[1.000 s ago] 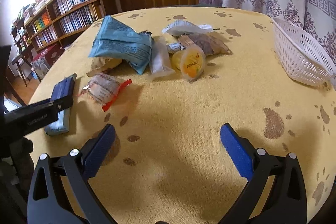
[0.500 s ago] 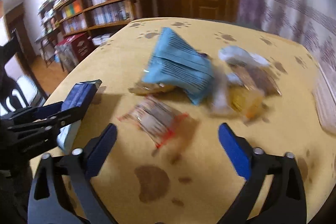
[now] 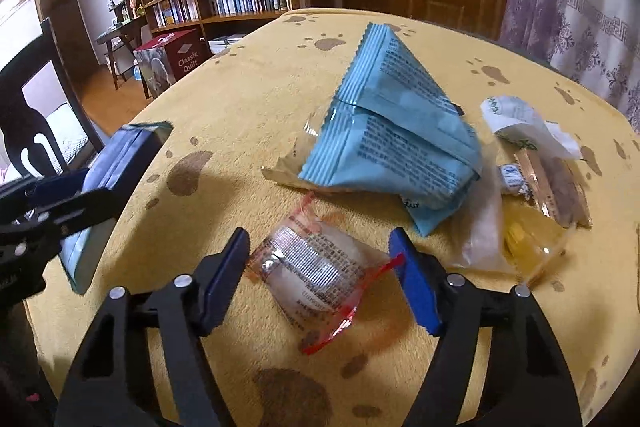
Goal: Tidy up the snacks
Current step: 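Grasp the blue bar package with left tool while right tool grasps clear red-trimmed packet, then drop the clear packet into the white basket with right tool while left tool carries the bar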
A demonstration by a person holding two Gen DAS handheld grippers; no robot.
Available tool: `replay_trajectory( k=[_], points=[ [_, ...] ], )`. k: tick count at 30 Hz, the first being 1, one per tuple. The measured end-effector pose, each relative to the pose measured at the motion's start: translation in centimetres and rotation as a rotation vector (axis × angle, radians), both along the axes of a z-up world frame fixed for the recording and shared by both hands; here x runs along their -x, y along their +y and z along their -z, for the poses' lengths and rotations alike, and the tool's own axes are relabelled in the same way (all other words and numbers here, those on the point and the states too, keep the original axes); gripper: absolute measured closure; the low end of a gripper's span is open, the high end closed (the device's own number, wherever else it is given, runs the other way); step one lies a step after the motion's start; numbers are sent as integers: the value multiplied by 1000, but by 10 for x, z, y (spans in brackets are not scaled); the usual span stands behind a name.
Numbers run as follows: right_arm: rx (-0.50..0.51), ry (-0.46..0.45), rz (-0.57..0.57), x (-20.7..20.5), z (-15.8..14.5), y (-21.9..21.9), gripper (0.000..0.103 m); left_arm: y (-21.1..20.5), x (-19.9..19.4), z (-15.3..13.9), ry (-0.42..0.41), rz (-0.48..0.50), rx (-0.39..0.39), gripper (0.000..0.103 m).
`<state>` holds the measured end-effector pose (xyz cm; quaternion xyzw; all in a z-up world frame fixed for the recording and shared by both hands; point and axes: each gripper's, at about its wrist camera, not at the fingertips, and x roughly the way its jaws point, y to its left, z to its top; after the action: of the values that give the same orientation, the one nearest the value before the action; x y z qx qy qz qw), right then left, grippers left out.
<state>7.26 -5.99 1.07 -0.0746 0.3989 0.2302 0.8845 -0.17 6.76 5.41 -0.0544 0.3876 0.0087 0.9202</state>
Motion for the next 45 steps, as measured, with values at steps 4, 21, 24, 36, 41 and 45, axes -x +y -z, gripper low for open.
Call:
replay_trajectory(
  k=[4, 21, 24, 36, 41, 45],
  points=[
    [-16, 5, 11, 15, 0, -9, 33, -6, 1, -4, -6, 10, -8, 52],
    [-235, -53, 238, 69, -45, -108, 35, -56, 1, -31, -57, 106, -32, 52],
    [-265, -92, 312, 71, -58, -138, 35, -69, 0, -36, -64, 134, -35, 52],
    [-316, -200, 695, 34, -96, -279, 35, -123, -11, -52, -86, 236, -59, 52],
    [-266, -208, 836, 16, -91, -320, 35, -140, -15, -55, -86, 264, -78, 52],
    [-245, -203, 915, 6, -80, -340, 31, -155, -22, -56, -84, 285, -89, 52]
  ],
)
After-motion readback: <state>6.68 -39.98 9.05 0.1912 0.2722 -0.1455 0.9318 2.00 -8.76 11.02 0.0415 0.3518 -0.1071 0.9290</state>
